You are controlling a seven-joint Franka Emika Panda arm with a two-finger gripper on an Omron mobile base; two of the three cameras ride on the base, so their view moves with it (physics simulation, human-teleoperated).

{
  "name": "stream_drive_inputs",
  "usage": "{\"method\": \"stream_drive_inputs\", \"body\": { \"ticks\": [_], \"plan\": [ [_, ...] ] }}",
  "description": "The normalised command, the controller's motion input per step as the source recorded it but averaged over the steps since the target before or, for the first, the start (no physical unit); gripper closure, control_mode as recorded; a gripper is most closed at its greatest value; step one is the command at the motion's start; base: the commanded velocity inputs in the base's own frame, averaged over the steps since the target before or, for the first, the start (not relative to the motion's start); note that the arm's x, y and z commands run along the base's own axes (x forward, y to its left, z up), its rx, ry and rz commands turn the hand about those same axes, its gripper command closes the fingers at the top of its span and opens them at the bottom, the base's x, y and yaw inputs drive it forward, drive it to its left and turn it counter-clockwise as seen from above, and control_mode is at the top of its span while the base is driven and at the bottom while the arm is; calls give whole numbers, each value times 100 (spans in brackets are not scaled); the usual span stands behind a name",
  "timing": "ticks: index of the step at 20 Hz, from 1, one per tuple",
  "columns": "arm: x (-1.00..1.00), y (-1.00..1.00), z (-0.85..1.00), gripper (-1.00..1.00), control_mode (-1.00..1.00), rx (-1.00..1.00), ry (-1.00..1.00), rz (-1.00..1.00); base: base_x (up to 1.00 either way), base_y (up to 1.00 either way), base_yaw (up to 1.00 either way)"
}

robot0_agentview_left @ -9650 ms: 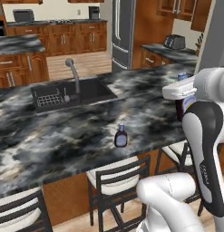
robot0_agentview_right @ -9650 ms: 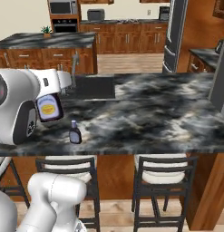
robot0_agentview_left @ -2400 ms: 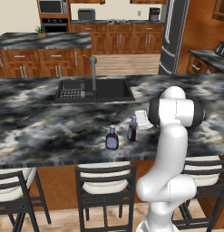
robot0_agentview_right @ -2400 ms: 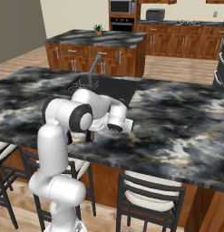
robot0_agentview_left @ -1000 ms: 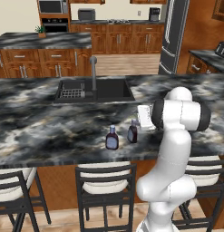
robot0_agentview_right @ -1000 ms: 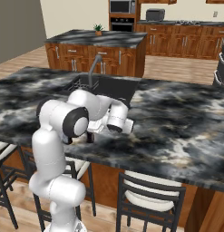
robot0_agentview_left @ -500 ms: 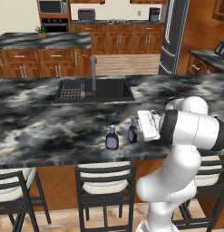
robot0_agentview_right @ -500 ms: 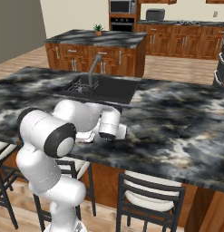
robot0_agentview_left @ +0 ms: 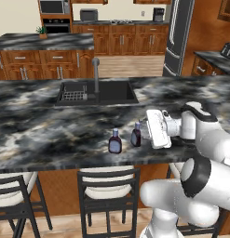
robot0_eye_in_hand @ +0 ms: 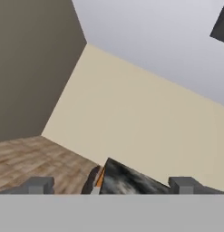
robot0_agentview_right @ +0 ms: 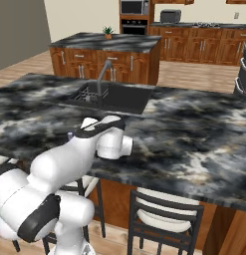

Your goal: The dining table condiment station is running low on condiment bottle. Refill the condiment station by opening the cabinet and taking the condiment bottle from the cabinet and placing it on the dining table.

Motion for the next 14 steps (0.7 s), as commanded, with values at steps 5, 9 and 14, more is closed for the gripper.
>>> {"method": "stream_drive_inputs", "body": {
  "ticks": [5,9,14],
  "plan": [
    [-89,4,44,-100,-100,-7,-3,-6,0,0,0],
    [-67,1,59,-100,-100,-7,0,-9,0,0,0],
    [-33,14,65,-100,-100,-8,-3,-7,0,0,0]
  ]
}}
